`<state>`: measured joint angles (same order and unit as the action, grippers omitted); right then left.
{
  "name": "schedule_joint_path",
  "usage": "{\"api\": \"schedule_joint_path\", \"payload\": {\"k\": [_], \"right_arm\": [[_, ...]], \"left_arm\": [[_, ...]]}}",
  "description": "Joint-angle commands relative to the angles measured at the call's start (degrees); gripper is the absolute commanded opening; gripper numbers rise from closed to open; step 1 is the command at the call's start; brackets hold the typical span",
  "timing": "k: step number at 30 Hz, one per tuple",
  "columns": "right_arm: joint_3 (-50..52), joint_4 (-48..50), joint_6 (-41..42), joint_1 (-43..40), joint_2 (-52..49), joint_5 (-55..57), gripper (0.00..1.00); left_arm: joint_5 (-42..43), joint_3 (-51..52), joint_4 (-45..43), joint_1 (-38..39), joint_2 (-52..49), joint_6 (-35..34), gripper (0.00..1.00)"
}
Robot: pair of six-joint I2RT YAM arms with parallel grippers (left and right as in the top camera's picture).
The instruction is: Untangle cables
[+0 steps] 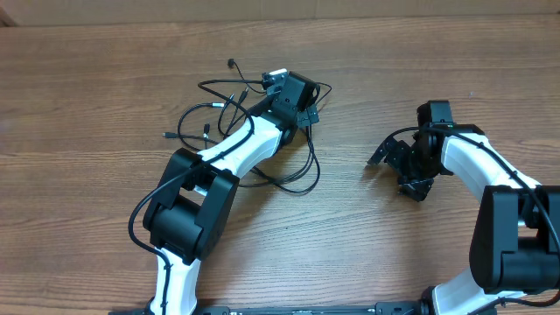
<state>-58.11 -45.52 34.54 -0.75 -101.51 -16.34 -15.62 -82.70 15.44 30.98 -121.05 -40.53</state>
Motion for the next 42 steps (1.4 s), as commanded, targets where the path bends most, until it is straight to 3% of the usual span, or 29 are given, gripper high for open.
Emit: {"api": "schedule_joint_path", "payload": {"k": [1, 4, 7, 11, 14, 21, 26, 30, 36, 42], "right_arm": [[2.7, 0.5, -0.1, 0.4, -2.5, -1.8, 1.00], [2.7, 0.5, -0.1, 0.4, -2.5, -1.8, 1.00], [2.7, 0.5, -0.1, 0.4, -2.5, -1.8, 1.00], [2.7, 0.5, -0.1, 0.4, -2.5, -1.8, 1.00], [2.7, 0.5, -0.1, 0.4, -2.5, -1.8, 1.00], [2.7, 0.5, -0.1, 0.4, -2.5, -1.8, 1.00], [2.7, 0.5, -0.1, 0.4, -2.5, -1.8, 1.00], [2.7, 0.5, -0.1, 0.4, -2.5, -1.8, 1.00], [2.7, 0.5, -0.1, 0.4, -2.5, -1.8, 1.00], [2.7, 0.5, -0.1, 0.4, -2.5, -1.8, 1.00]], "left_arm": [[0.0, 0.2, -0.4, -0.2, -0.5, -0.2, 1.00], [0.0, 0.2, -0.3, -0.2, -0.5, -0.2, 1.00], [0.0, 0.2, 0.4, -0.2, -0.5, -0.2, 0.79], [0.0, 0.2, 1.0, -0.2, -0.5, -0.2, 0.33], [0.0, 0.2, 1.0, -0.2, -0.5, -0.2, 0.15], [0.0, 0.2, 1.0, -0.7, -0.5, -0.2, 0.05], [0.2, 0.2, 3.0, -0.5, -0.4, 0.3, 0.04], [-0.6, 0.1, 5.0, -1.0, 2.1, 9.4, 0.04], [-4.0, 0.0, 6.8, -1.3, 16.9, 15.3, 0.04], [-3.3, 0.0, 6.7, -0.9, 32.0, 15.3, 0.04]]}}
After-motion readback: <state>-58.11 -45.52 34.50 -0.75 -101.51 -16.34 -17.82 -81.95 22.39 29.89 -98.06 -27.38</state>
